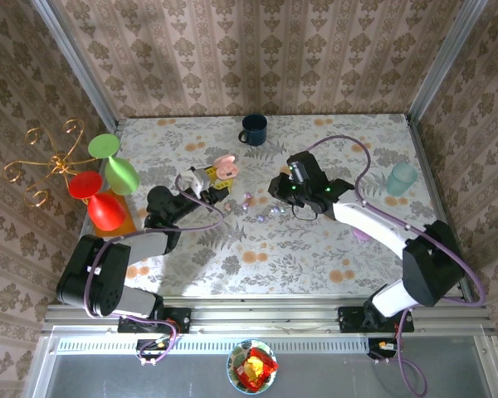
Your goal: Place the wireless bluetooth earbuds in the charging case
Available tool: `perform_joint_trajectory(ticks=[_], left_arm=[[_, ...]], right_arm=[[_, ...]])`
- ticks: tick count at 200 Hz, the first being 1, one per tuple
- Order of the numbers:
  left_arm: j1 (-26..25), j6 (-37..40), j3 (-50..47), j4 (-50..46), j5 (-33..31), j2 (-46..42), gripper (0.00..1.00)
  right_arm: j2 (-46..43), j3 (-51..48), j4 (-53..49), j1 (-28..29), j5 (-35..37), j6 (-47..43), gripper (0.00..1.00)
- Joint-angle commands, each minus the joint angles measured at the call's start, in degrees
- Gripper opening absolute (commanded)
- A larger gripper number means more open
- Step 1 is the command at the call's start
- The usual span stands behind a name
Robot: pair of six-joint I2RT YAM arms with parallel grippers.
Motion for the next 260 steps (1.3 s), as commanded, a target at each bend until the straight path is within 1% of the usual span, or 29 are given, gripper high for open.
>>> perform_joint_trajectory(ticks=[1, 15, 60, 95, 155, 165, 167, 172, 222, 260], left_arm=[[-0.78, 4.23, 0.28, 0.57, -3.37, 0.88, 0.32], [-1.25, 5.12, 0.63, 0.34, -3.61, 1.81, 0.32], [-3.17, 6.29, 1.26, 1.13, -3.49, 4.88, 0.32], [-4.01, 6.93, 1.59, 0.96, -2.99, 5.79, 0.31], [-4.28, 7.32, 1.54, 0.38, -2.35, 5.99, 0.31], [-4.23, 7.65, 1.4, -0.01, -2.36, 5.96, 0.31], [-5.51, 7.71, 1.43, -0.12, -2.34, 5.95, 0.31], [-5.94, 7.82, 1.32, -0.19, -2.32, 6.01, 0.31], [-6.04, 8.53, 1.53, -1.54, -1.83, 5.66, 0.31], [-6.04, 9.68, 1.66, -3.92, -1.33, 4.33, 0.32]], right_arm=[[-3.41, 0.97, -6.06, 0.58, 0.83, -3.25, 0.17], [-4.57, 2.11, -7.44, 1.14, 0.2, -4.48, 0.17], [-4.38, 7.72, -9.39, 3.97, -1.46, -7.56, 0.18], [-0.51, 14.6, -12.25, 5.82, -1.72, -11.05, 0.18], [5.86, 23.43, -14.53, 7.34, -3.67, -13.75, 0.18], [6.47, 24.1, -14.72, 7.5, -4.11, -13.93, 0.18], [6.6, 24.18, -14.67, 7.56, -4.21, -14.01, 0.18], [6.88, 24.42, -14.68, 7.64, -4.27, -14.15, 0.18], [9.35, 26.36, -15.37, 8.23, -5.33, -15.18, 0.17], [10.64, 27.34, -16.73, 8.27, -4.54, -16.22, 0.18]])
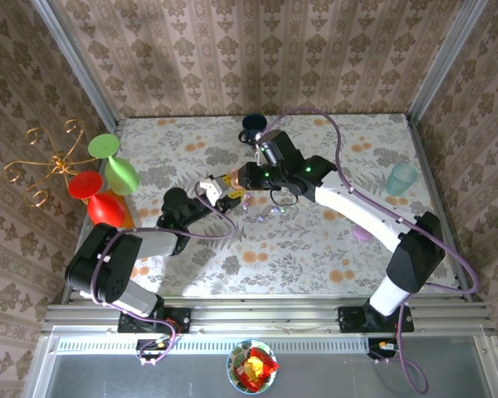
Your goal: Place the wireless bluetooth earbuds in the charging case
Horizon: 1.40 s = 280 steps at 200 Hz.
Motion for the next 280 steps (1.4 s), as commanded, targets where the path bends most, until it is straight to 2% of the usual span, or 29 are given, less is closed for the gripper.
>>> perform_joint_trajectory(ticks=[1, 120, 147, 220, 236, 240, 259, 280], left_arm=[[-0.12, 1.97, 1.56, -1.91, 1.41, -1.09, 0.32], [-0.07, 1.96, 2.08, -1.33, 1.09, -0.65, 0.32], [0.04, 1.88, 2.11, -1.37, 1.16, -0.48, 0.32], [0.89, 0.26, 1.6, 1.06, 1.25, 0.43, 0.32], [0.93, -1.25, 0.99, 2.99, 1.38, 0.61, 0.32], [2.61, -1.68, 0.89, 3.54, 1.42, 0.75, 0.32], [3.68, -2.73, 0.43, 4.57, 1.78, 0.68, 0.31], [4.55, -3.09, 0.09, 4.47, 1.78, -0.29, 0.31]], right_arm=[[1.1, 2.06, -2.51, 0.29, -0.34, -1.9, 0.18], [4.92, 3.74, -4.49, 0.31, -2.32, -2.8, 0.18], [4.41, 4.15, -4.29, 0.28, -2.5, -2.91, 0.29], [1.29, 3.32, -3.39, 0.14, -1.41, -3.14, 0.37], [-1.18, 0.89, 0.03, 0.13, -1.66, -3.48, 0.41], [-1.93, 0.08, 0.79, 0.12, -1.75, -3.48, 0.42], [-5.8, -4.25, 4.69, 0.04, -1.69, -3.36, 0.47], [-10.42, -10.26, 8.51, -0.36, 1.31, -1.25, 0.5]])
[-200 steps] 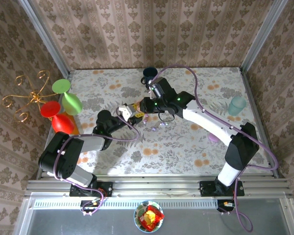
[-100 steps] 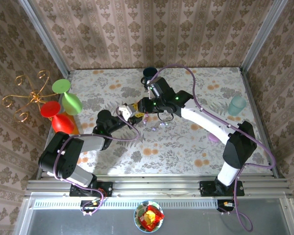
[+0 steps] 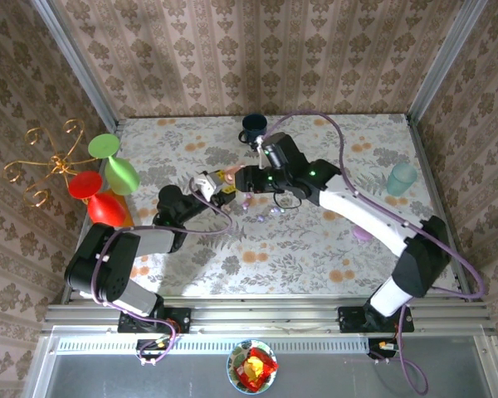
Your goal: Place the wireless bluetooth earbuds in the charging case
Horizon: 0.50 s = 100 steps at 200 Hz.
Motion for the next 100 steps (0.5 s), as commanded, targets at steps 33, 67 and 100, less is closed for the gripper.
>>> perform_joint_trajectory(ticks=[33, 67, 100], left_arm=[[2.34, -3.88, -1.38, 3.96, 1.34, -3.52, 0.32], [2.7, -5.1, -1.61, 3.2, 1.34, -7.42, 0.32], [2.68, -6.11, -2.03, 2.41, 1.3, -9.87, 0.32]], right_arm=[[-9.47, -15.39, 12.23, -3.94, 4.39, 7.37, 0.5], [-5.33, -16.99, 13.6, -5.56, 2.72, 9.2, 0.5], [0.2, -15.21, 15.37, -5.63, -0.91, 10.03, 0.51]])
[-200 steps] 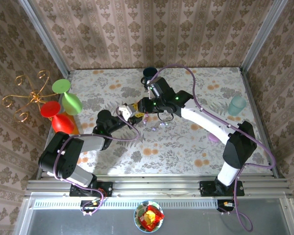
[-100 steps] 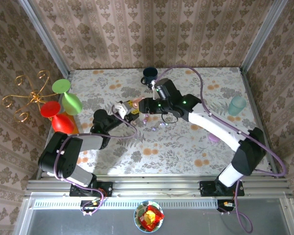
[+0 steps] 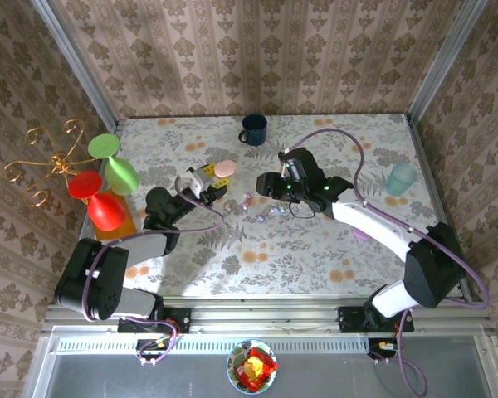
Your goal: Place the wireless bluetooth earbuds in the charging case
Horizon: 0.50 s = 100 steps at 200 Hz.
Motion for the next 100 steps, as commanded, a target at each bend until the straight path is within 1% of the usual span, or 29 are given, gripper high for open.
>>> perform_joint_trajectory(ticks=[1, 28, 47, 56, 59, 73, 100], left_arm=[[0.22, -2.14, -0.81, 1.39, 1.03, -2.17, 0.32], [0.41, -2.2, -1.04, -0.39, 0.79, -3.99, 0.32], [1.21, -4.62, -0.75, -1.86, 0.93, -4.79, 0.32], [1.73, -5.64, -0.26, -3.82, 1.06, -5.02, 0.32], [1.87, -5.9, -0.09, -4.51, 2.63, -5.16, 0.32], [2.2, -6.72, 0.58, -7.91, 4.15, -5.97, 0.32], [2.73, -8.34, 1.49, -13.64, 7.42, -7.79, 0.32]], right_arm=[[3.21, 1.59, 3.0, 0.33, -2.86, 1.86, 0.51], [5.92, 2.36, 5.25, 0.33, -4.89, 1.73, 0.51], [7.36, 3.07, 5.38, -0.02, -6.05, 0.94, 0.53], [6.55, 2.36, 7.79, 0.13, -6.99, -0.6, 0.56], [6.17, 2.05, 8.83, 0.15, -7.53, -1.21, 0.57], [4.03, 0.52, 13.05, 0.16, -10.57, -5.93, 0.63], [0.09, -0.36, 14.71, 0.42, -14.91, -17.25, 0.76]])
